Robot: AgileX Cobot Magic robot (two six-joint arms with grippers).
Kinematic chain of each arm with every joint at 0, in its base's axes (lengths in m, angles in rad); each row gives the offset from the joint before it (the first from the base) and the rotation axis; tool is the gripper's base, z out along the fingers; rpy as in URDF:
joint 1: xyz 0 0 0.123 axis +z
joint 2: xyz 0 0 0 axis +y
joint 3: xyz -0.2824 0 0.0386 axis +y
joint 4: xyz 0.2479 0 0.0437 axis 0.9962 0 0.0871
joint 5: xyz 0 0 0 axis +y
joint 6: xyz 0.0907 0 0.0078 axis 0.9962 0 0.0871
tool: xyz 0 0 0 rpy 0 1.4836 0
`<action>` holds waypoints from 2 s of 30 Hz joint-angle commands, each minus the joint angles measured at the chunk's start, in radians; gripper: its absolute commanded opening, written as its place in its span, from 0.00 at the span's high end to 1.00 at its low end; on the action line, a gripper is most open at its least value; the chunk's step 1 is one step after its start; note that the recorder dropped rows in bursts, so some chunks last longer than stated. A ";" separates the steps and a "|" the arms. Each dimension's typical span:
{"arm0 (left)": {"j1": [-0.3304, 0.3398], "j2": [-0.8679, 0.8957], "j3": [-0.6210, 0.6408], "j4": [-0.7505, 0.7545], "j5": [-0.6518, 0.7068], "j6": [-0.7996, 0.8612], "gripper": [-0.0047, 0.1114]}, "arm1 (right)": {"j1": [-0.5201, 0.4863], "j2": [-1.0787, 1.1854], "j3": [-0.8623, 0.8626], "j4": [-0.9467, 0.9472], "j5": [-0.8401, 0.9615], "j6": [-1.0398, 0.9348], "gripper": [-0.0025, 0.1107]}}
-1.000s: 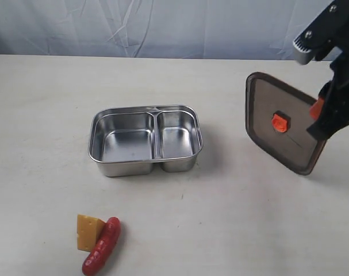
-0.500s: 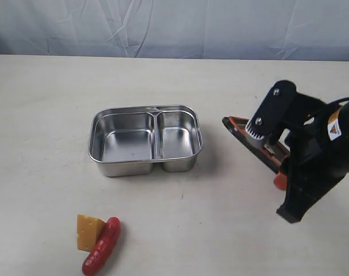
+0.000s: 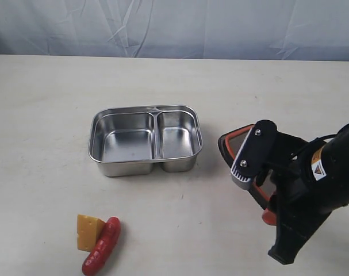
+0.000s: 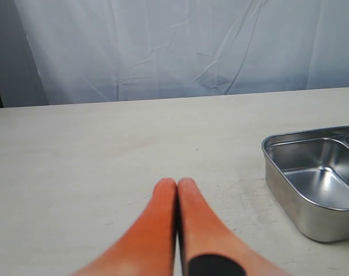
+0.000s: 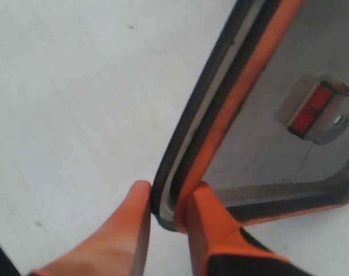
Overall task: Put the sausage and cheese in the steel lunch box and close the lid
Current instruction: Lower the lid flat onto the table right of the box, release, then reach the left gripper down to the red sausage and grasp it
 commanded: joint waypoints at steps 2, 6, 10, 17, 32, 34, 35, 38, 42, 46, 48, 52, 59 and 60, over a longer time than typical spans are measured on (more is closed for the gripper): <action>-0.005 -0.005 0.003 -0.009 -0.007 0.001 0.96 | 0.006 0.001 0.006 0.037 -0.029 0.009 0.98; -0.005 -0.005 0.003 -0.009 -0.007 0.001 0.96 | 0.006 0.003 0.006 0.044 -0.023 0.009 0.85; -0.005 -0.005 0.003 -0.009 -0.007 0.001 0.96 | 0.006 0.007 0.006 0.046 -0.023 0.009 0.65; -0.005 -0.005 0.003 -0.009 -0.007 0.001 0.96 | 0.006 0.012 0.006 0.046 -0.025 0.009 0.65; -0.005 -0.005 0.003 0.022 -0.007 0.001 0.96 | 0.006 -0.088 0.006 0.206 -0.197 0.239 0.98; -0.005 -0.005 0.003 0.033 -0.007 0.001 0.96 | 0.006 -0.121 0.006 0.229 -0.209 0.239 0.98; -0.005 -0.005 0.003 0.041 -0.007 0.001 0.96 | 0.006 -0.137 0.006 0.241 -0.209 0.239 0.98; -0.005 -0.005 0.003 0.039 -0.006 0.001 0.96 | 0.006 -0.178 0.006 0.278 -0.201 0.239 0.98; -0.003 -0.005 0.003 0.101 -0.087 -0.011 0.96 | 0.006 -0.221 0.006 0.288 -0.168 0.239 0.98; -0.003 -0.005 0.003 -0.074 -0.144 -0.113 0.96 | 0.006 -0.255 0.006 0.288 -0.142 0.239 0.98; -0.003 -0.005 0.003 -0.225 -0.180 -0.171 0.96 | 0.006 -0.267 0.006 0.288 -0.140 0.239 0.98; -0.003 -0.005 0.003 -0.444 -0.160 -0.203 0.96 | 0.006 -0.267 0.006 0.284 -0.132 0.237 0.98; -0.003 0.111 -0.229 -0.455 0.126 -0.135 0.96 | 0.006 -0.267 0.006 0.263 -0.127 0.237 0.98; -0.003 0.157 -0.277 -0.455 0.176 -0.106 0.96 | 0.006 -0.267 0.006 0.263 -0.127 0.237 0.98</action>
